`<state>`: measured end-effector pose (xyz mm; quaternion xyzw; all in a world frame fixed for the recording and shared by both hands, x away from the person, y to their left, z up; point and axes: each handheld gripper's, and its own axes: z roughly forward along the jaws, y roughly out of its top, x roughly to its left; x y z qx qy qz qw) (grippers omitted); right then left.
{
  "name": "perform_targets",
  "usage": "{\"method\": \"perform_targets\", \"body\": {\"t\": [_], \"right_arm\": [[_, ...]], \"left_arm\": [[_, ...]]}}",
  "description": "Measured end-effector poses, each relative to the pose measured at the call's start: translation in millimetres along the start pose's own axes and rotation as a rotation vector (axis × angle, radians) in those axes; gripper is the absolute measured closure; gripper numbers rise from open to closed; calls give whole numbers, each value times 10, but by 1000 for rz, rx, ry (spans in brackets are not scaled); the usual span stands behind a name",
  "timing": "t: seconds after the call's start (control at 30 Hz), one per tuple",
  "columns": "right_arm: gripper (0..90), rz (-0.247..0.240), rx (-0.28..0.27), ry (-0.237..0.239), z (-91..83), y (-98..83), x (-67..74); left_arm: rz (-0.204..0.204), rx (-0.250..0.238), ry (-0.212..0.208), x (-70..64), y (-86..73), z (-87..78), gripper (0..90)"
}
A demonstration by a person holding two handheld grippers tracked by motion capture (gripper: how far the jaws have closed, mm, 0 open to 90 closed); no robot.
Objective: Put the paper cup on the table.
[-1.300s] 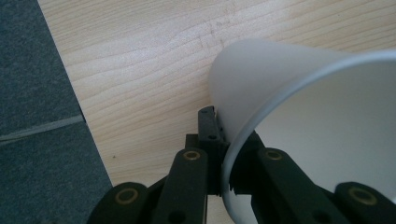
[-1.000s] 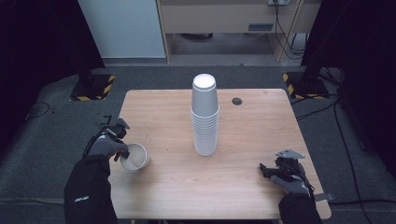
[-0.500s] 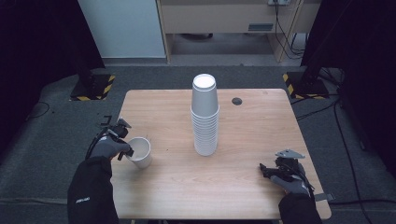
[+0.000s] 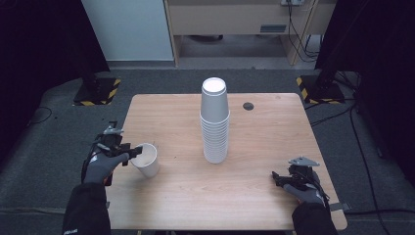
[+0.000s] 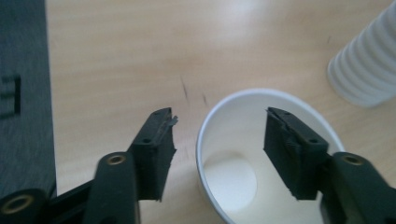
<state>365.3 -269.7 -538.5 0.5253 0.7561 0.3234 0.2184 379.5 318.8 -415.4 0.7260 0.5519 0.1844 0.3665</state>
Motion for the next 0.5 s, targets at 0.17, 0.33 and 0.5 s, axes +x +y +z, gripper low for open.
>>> {"method": "perform_targets", "body": {"t": [0.17,0.33,0.5], "right_arm": [[84,-4,0,-3,1,0,-1],[83,-6,0,-3,2,0,-2],[83,-6,0,-3,2,1,-2]], "left_arm": [[-34,-190,9,27,-177,-134,417],[-61,-319,38,10,-372,-197,400],[-74,-397,77,39,-563,-206,392]]}}
